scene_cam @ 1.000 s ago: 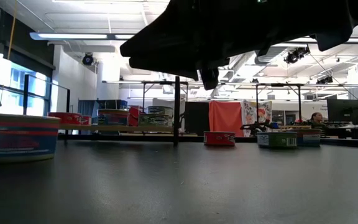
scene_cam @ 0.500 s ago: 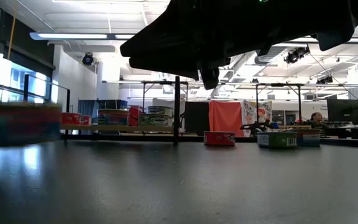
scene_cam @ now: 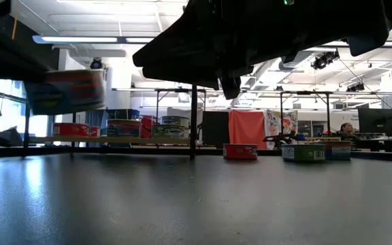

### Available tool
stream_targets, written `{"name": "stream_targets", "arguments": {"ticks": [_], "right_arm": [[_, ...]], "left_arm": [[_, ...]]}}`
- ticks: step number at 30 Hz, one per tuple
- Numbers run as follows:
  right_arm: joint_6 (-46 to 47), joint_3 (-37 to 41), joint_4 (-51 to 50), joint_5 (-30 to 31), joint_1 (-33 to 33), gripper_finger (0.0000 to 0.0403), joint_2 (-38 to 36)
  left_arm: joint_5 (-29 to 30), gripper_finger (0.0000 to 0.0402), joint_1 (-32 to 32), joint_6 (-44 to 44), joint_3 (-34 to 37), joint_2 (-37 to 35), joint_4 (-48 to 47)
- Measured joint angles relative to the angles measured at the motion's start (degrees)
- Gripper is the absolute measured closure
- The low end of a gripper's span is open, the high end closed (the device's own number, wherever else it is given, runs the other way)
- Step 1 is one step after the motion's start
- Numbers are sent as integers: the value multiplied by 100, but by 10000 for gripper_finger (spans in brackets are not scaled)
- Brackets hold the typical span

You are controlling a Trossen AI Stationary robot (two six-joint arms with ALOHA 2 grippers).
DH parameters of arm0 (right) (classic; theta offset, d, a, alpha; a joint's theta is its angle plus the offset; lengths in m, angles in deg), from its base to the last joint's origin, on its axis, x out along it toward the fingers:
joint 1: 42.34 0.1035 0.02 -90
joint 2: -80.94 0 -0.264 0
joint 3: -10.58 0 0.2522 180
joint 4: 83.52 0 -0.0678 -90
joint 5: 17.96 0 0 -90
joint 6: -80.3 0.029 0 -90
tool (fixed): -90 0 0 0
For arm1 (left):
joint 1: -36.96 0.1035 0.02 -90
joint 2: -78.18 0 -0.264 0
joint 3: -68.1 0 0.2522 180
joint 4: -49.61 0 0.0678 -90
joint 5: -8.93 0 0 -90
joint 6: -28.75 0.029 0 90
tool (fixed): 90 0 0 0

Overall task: Stack canned seafood by type on shelf
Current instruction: Stack the pink blue tuna can on the top of the other pink blue tuna can

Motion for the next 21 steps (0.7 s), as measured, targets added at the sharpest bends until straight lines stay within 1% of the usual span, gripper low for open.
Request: {"name": "stream_targets", "arguments": {"ticks": [3, 6, 9, 11, 14, 17, 21], "right_arm": [[0, 0, -1, 1, 0, 305, 0], [2, 0, -9, 0, 0, 305, 0], [4, 0, -21, 0, 0, 305, 0], [5, 0, -46, 0, 0, 305, 0], [2, 0, -52, 0, 0, 305, 0], [2, 0, -59, 0, 0, 305, 0], [5, 0, -104, 0, 0, 305, 0]], "left_arm": [[172, 401, 305, -624, 0, -205, -638], [333, 401, 680, -1177, 0, -613, -1464], [361, 401, 1115, -1304, 3, -1052, -2110], [364, 401, 1417, -984, 86, -1330, -2197], [346, 401, 1928, -209, 269, -1694, -2177], [163, 401, 2515, 448, 414, -1996, -2151], [63, 401, 3296, 1251, 618, -2382, -1744]]}}
